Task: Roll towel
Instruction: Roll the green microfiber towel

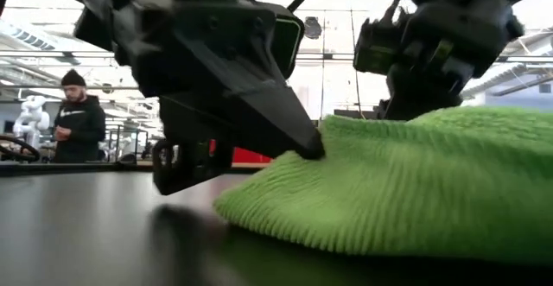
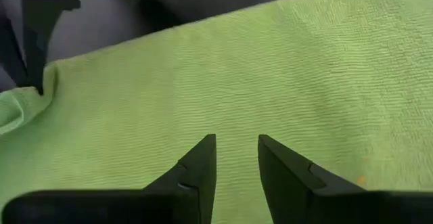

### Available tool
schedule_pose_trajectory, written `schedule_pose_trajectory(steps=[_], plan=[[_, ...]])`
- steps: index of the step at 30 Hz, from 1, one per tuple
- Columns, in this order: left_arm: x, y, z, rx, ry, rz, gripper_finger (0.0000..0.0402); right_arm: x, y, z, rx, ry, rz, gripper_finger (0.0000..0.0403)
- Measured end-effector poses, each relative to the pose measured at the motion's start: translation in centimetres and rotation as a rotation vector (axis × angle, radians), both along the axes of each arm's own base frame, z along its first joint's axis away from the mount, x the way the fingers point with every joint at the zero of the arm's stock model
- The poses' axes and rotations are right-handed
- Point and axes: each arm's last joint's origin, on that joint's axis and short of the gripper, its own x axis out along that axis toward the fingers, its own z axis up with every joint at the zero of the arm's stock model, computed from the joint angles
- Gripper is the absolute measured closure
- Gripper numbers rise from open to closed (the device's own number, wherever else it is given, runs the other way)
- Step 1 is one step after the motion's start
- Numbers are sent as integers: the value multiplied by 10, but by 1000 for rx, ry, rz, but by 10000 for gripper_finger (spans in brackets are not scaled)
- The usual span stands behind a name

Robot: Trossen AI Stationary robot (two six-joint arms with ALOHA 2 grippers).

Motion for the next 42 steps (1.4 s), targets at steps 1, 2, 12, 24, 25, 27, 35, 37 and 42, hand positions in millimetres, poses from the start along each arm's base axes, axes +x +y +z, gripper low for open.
schedule_pose_trajectory(steps=[1, 2, 12, 24, 25, 27, 35, 37, 42], plan=[[1, 2, 0, 4, 3, 3, 402, 2, -4, -3, 3, 10, 5, 308], [1, 4, -1, 8, 3, 5, 402, 3, -7, -6, 6, 22, 11, 310], [4, 16, -5, 38, 41, -20, 402, 13, -39, -22, -21, 68, -15, 329], [13, 53, -6, 84, 77, -27, 402, 17, -97, -23, -20, 75, -148, 344], [14, 59, -6, 95, 82, -23, 402, 17, -101, -23, -15, 75, -152, 344], [15, 72, -5, 119, 94, -16, 402, 17, -110, -22, -15, 77, -172, 344], [12, 119, 6, 223, 127, -74, 402, 22, -148, -13, -4, 45, -283, 344], [11, 132, 8, 248, 132, -78, 402, 22, -158, -11, 3, 43, -310, 344], [10, 163, 14, 268, 137, -38, 402, 19, -179, -7, 29, 39, -355, 344]])
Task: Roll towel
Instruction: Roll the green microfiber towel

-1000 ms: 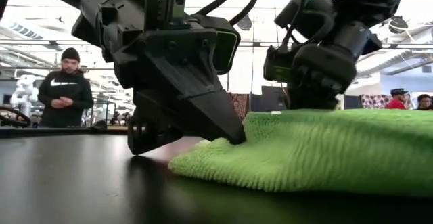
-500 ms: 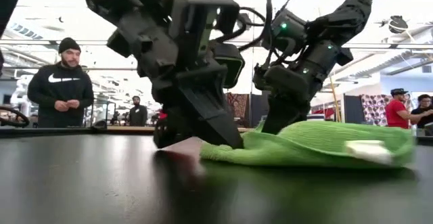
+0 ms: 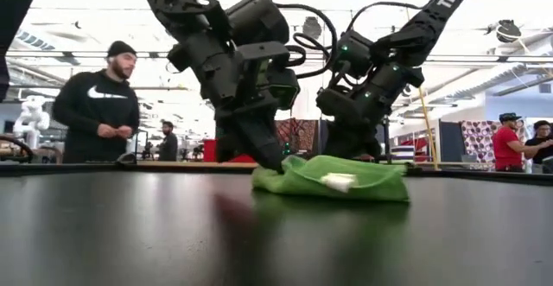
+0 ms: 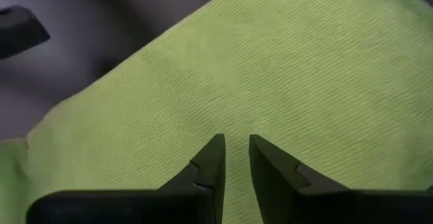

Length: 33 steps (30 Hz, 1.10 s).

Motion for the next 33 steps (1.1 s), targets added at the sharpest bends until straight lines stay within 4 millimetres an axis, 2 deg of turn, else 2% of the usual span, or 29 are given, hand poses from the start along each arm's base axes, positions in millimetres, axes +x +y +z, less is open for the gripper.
schedule_pose_trajectory(steps=[6, 9, 12, 16, 19, 27, 33], plan=[[4, 22, 4, -48, -34, 95, 402, -5, -15, 7, -6, -24, 88, 342], [4, 23, 4, -70, -26, 110, 402, -8, -10, 23, -40, -60, 161, 331], [4, 17, 4, -110, -10, 115, 402, -12, 3, 42, -77, -102, 258, 309], [4, 1, 4, -138, 2, 106, 402, -17, 32, 68, -135, -171, 415, 274], [4, -14, 5, -156, 9, 88, 402, -21, 61, 79, -152, -208, 525, 254], [0, -48, 5, -152, 15, 36, 402, -39, 139, 67, -178, -186, 804, 249], [-3, -62, 5, -120, 8, -1, 402, -51, 181, 63, -309, -178, 935, 256]])
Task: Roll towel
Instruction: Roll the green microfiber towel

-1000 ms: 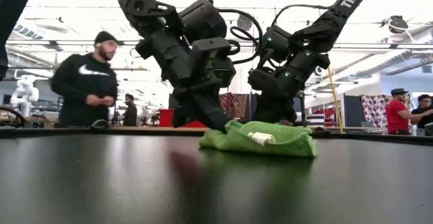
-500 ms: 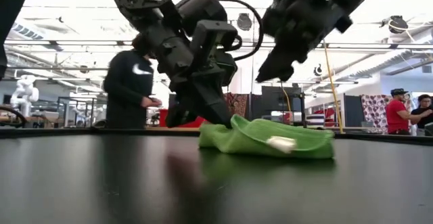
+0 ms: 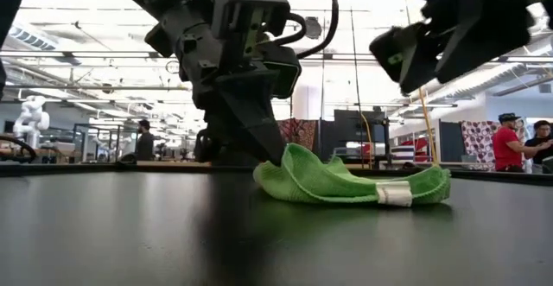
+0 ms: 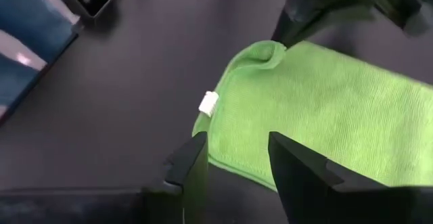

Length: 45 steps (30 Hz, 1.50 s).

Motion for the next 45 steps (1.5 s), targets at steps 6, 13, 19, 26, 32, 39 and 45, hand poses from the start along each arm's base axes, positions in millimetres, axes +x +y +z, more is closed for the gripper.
schedule_pose_trajectory(steps=[6, 13, 19, 26, 32, 39, 45], plan=[[-3, -11, 0, 19, -15, -62, 397, -1, 24, -1, -91, -95, 18, 223], [-10, -31, -1, 70, -50, -223, 317, 3, 37, -29, -113, -1, -27, 149], [-18, -45, -4, 210, -76, -332, 217, 1, 49, -35, -123, -9, 23, 157], [-21, -50, -6, 432, -131, -417, 128, -1, 57, -43, -171, -5, 48, 188], [-27, -61, -5, 622, -117, -453, 113, 6, 64, -54, -190, -33, 24, 192], [-28, -73, 1, 551, -84, -413, 112, 13, 68, -54, -180, -66, -8, 193], [-35, -70, 15, 400, 22, -269, 112, 12, 68, -53, -174, -67, -17, 193]])
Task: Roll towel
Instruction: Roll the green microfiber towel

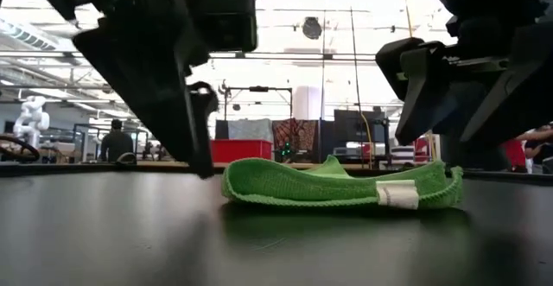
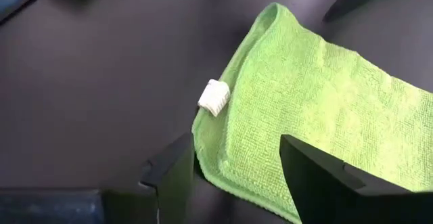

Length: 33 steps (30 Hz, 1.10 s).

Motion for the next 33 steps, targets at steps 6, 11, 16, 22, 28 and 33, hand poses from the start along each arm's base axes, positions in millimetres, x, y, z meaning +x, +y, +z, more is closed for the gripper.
schedule_pose_trajectory(steps=[6, 11, 16, 22, 28, 33], plan=[[-13, -1, 26, 17, -29, 11, 112, -1, 3, 0, 27, 3, -6, 193], [-21, -28, 36, 246, -237, -174, 112, -1, 4, 1, 23, -11, 17, 193], [-18, -37, 21, 458, -298, -267, 112, 0, 5, -5, 4, -1, 27, 193], [-6, -30, -5, 458, -260, -285, 112, 3, 7, -14, 7, 13, 39, 193], [1, -37, -22, 472, -298, -374, 136, 2, 9, -22, 9, 36, 43, 193], [3, -40, -33, 476, -282, -386, 178, 3, 9, -27, -10, 47, 35, 214]])
